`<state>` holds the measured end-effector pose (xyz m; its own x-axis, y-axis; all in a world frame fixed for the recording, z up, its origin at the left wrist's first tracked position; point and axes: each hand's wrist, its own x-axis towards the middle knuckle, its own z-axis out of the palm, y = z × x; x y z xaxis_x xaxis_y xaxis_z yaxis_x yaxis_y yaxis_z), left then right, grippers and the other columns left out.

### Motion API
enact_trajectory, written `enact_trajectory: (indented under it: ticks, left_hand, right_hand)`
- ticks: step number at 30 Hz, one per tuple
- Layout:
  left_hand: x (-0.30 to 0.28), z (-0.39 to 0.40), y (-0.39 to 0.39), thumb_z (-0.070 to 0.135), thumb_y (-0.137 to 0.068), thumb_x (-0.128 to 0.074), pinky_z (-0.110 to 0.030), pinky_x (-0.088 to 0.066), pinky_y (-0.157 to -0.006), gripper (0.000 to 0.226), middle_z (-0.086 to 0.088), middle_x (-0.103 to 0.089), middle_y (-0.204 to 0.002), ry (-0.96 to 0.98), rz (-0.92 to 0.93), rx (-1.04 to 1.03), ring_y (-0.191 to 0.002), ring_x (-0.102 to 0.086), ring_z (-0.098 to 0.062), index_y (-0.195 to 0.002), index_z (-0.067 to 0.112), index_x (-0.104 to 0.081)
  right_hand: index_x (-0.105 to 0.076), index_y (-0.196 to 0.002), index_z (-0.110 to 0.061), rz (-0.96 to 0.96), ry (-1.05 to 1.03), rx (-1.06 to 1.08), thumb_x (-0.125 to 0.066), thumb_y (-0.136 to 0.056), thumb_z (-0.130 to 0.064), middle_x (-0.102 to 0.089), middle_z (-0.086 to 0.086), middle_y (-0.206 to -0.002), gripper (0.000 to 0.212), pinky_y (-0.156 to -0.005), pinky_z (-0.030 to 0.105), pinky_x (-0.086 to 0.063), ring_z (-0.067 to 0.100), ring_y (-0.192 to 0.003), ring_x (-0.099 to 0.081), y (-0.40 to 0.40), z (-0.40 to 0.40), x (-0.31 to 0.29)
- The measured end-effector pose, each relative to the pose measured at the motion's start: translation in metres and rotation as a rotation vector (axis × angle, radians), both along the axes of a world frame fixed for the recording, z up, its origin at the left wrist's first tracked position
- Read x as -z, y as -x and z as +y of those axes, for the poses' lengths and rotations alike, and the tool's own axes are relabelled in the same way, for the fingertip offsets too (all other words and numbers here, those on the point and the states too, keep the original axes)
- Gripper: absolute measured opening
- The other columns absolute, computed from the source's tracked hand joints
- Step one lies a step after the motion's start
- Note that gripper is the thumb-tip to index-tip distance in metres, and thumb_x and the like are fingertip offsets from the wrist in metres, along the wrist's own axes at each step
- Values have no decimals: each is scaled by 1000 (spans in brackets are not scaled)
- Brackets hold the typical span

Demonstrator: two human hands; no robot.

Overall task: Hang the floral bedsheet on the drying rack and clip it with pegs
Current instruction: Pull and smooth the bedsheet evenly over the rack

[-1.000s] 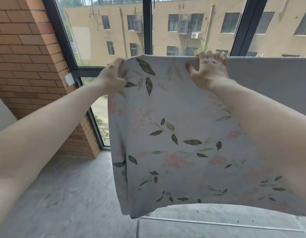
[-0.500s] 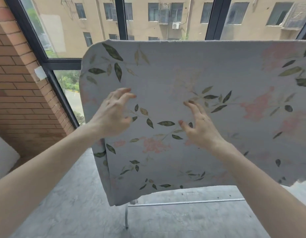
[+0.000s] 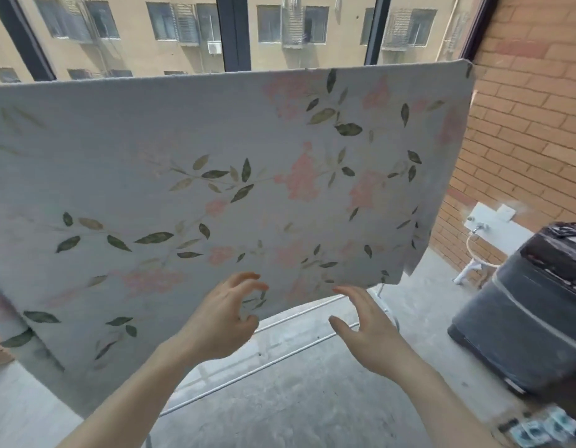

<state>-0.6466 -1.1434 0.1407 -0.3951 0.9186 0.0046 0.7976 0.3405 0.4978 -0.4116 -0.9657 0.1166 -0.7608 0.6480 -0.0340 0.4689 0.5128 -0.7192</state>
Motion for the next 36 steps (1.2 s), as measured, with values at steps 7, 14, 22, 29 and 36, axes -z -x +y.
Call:
enact_trajectory:
  ticks: [7, 14, 22, 29, 36]
  left_hand:
    - [3, 102, -97, 25, -87, -58, -29, -36, -112, 53, 17, -38, -153, 1, -11, 196, -138, -40, -10, -138, 37, -53]
    - [-4, 206, -152, 29, -84, -54, -29, -36, -112, 54, 18, -41, -149, 20, 37, 372, -137, -41, -9, -137, 37, -54]
    - [19, 352, -207, 25, -90, -61, -16, -35, -93, 48, 28, -40, -144, 24, 3, 562, -115, -52, -3, -135, 41, -54]
    - [32, 492, -251, 27, -92, -60, -22, -44, -96, 47, 27, -39, -147, 59, -55, 783, -123, -53, -4, -136, 40, -53]
    - [54, 585, -331, 27, -89, -59, -18, -37, -102, 50, 23, -42, -146, 127, -38, 985, -132, -46, -4, -138, 38, -54]
  right_hand:
    - [-43, -143, -47, 19, 25, 184, -60, -100, -39, -35, -43, -139, 47, -115, 26, -34, -5, -135, -38, -120, 59, -1]
    - [-41, -146, -43, 40, 63, 351, -58, -102, -40, -36, -33, -146, 47, -104, 13, -27, -17, -126, -34, -195, 103, -4]
    - [-41, -142, -47, -14, 58, 568, -58, -102, -43, -35, -33, -146, 43, -109, 20, -31, -7, -134, -36, -263, 191, 13]
    - [-42, -140, -48, -59, 92, 774, -58, -102, -40, -35, -37, -143, 41, -106, 21, -34, -8, -132, -40, -312, 274, 23]
    - [-44, -140, -47, -74, 171, 976, -59, -102, -40, -35, -34, -145, 42, -108, 26, -35, -5, -134, -38, -377, 309, 45]
